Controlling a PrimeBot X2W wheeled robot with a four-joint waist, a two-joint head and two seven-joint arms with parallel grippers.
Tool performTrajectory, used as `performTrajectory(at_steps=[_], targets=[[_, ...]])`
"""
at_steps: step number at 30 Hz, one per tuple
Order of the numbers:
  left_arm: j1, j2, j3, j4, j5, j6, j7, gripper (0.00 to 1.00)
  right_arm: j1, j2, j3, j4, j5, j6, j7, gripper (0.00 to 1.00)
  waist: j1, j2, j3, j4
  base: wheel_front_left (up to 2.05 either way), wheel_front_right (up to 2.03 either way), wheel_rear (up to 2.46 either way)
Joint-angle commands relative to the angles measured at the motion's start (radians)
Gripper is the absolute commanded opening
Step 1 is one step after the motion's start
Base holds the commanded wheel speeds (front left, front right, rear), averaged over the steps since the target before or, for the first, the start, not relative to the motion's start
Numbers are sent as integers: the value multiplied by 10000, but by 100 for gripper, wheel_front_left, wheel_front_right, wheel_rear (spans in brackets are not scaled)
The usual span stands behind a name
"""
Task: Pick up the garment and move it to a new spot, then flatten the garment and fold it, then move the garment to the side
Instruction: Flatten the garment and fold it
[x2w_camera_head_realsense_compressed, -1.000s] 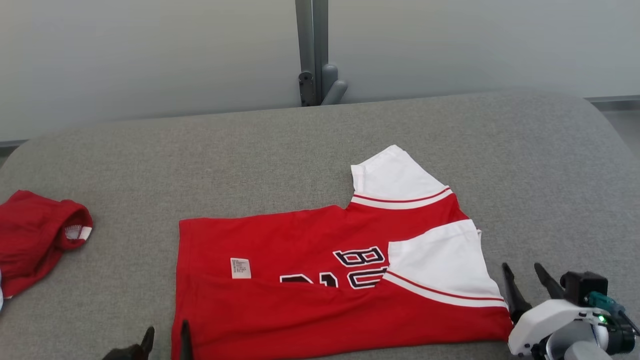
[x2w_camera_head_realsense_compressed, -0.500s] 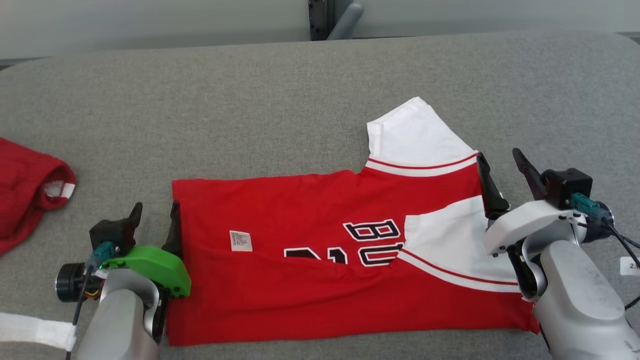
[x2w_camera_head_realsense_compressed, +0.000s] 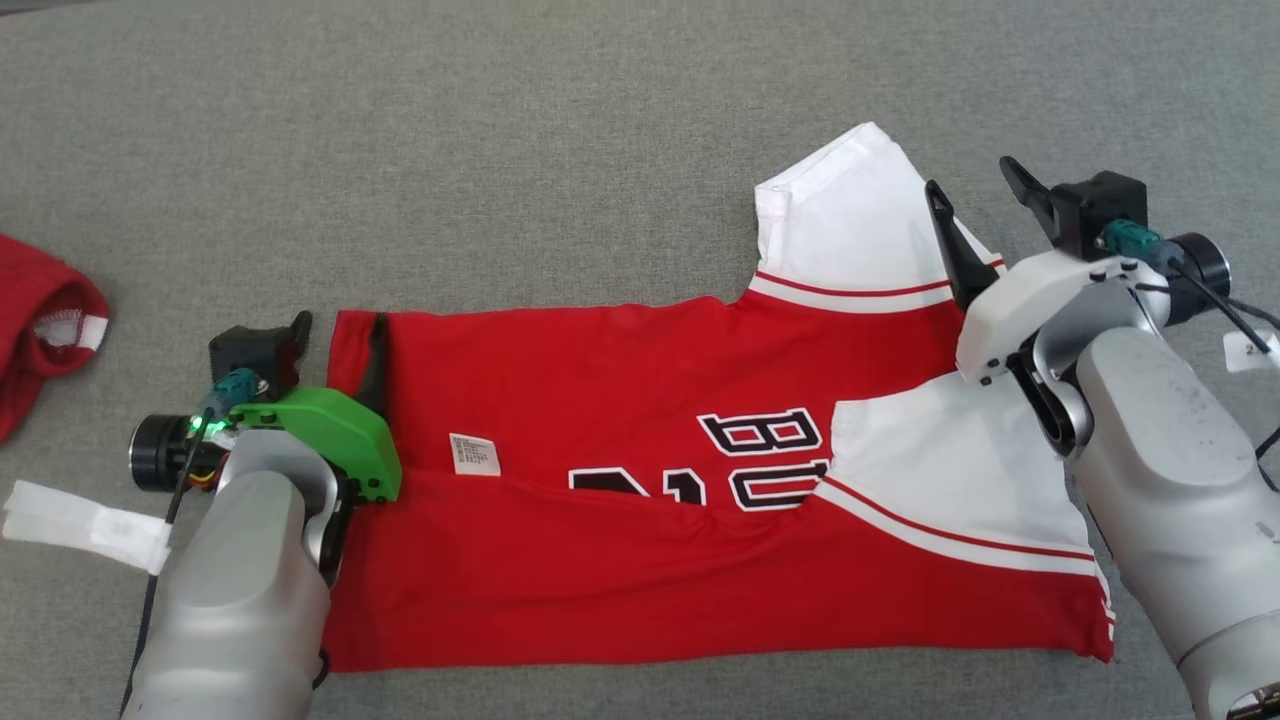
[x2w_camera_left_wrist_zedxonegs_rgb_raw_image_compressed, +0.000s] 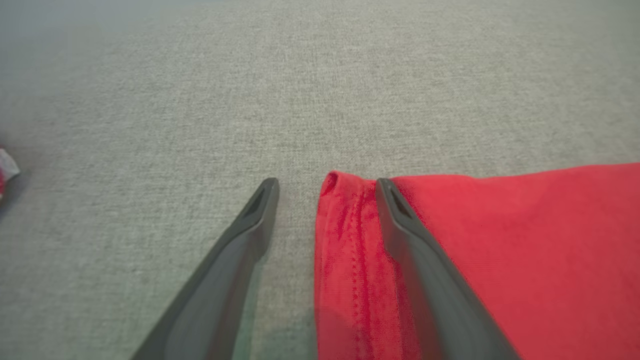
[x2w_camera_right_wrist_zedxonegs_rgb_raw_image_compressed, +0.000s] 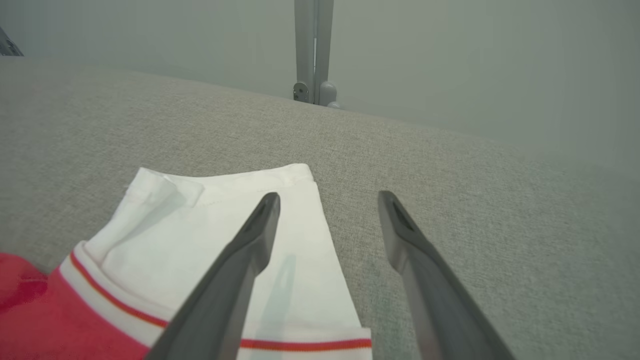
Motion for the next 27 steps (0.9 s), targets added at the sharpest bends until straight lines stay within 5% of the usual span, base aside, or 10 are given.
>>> performTrajectory(at_steps=[1,3,4,5,6,7,26,27], targets=[[-185,-125,-313,120,-156,-31,-16,100,-359,-123,242,197,47,-12,227,100,0,0,270,239,0,0,0],[-314,-158,-758,177,-391,-32,-4,100,-802,-237,524,510,133,-12,637,100,0,0,374,364,0,0,0],[-382,-170,-959,190,-513,-33,-2,76,-1001,-287,663,668,154,-12,856,100,0,0,424,424,0,0,0],[-382,-170,-959,190,-513,-33,-2,76,-1001,-287,663,668,154,-12,856,100,0,0,424,424,0,0,0],[-444,-170,-1166,202,-587,-33,10,44,-1173,-342,770,868,213,-12,1108,100,0,0,474,483,0,0,0],[-499,-168,-1350,219,-700,-33,10,0,-1336,-360,860,1073,296,-12,1379,100,0,0,510,542,0,0,0],[-969,41,-2902,-1052,-1917,-9,-52,0,-2781,-680,2683,3022,1733,-4,3690,100,0,0,1001,1463,0,0,0],[-977,61,-2938,-1097,-1952,-9,-53,0,-2805,-684,2756,3020,1798,-4,3660,27,0,0,1011,1471,0,0,0]])
